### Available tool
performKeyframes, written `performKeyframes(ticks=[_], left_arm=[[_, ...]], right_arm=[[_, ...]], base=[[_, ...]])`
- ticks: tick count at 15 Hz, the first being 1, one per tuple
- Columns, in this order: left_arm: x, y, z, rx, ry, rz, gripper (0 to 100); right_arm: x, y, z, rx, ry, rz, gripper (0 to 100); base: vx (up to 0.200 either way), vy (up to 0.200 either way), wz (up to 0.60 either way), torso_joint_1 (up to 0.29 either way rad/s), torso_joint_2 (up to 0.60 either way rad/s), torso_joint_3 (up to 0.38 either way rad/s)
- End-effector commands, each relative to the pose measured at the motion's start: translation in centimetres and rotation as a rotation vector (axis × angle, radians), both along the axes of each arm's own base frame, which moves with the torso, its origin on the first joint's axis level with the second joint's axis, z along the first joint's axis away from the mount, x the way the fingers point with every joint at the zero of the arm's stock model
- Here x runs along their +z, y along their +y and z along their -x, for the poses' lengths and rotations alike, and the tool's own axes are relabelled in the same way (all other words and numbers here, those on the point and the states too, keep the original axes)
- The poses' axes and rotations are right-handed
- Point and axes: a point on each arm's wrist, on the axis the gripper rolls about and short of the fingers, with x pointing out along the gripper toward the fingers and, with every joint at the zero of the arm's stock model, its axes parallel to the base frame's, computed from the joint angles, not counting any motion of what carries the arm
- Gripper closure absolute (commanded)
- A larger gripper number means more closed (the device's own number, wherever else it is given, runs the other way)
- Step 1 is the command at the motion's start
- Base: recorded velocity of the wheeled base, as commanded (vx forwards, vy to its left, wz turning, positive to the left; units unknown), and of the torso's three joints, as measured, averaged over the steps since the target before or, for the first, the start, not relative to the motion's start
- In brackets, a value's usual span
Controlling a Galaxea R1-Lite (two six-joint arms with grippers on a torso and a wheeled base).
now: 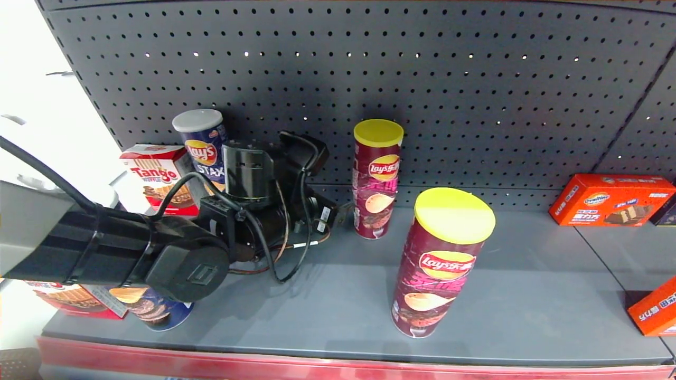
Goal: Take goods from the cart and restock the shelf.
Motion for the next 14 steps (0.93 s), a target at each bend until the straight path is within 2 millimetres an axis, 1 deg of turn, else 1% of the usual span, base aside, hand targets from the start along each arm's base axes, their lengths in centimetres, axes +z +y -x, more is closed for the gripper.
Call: performKeyframes(ticks=[1, 4, 7, 9, 12, 14], left_arm=[[-0.5, -0.4, -0.5, -0.001, 0.01, -0.004, 0], [-0.9, -1.1, -0.9, -0.01, 0.011, -0.005, 0], [-0.8, -1.7, -1.1, -0.022, 0.003, 0.0, 0], [-0.9, -2.1, -1.0, -0.031, 0.004, -0.001, 0], [-0.6, -2.2, -0.9, -0.035, -0.003, 0.004, 0], [-0.8, -2.2, -0.9, -0.036, 0.002, 0.001, 0]], right_arm=[[0.0, 0.0, 0.0, 0.0, 0.001, 0.0, 0], [0.0, 0.0, 0.0, 0.0, 0.001, 0.0, 0], [0.0, 0.0, 0.0, 0.0, 0.001, 0.0, 0], [0.0, 0.0, 0.0, 0.0, 0.001, 0.0, 0], [0.0, 0.0, 0.0, 0.0, 0.001, 0.0, 0], [0.0, 0.0, 0.0, 0.0, 0.001, 0.0, 0]], base=[[0.0, 0.0, 0.0, 0.0, 0.0, 0.0], [0.0, 0.0, 0.0, 0.0, 0.0, 0.0], [0.0, 0.0, 0.0, 0.0, 0.0, 0.0], [0.0, 0.0, 0.0, 0.0, 0.0, 0.0], [0.0, 0.0, 0.0, 0.0, 0.0, 0.0], [0.0, 0.0, 0.0, 0.0, 0.0, 0.0]])
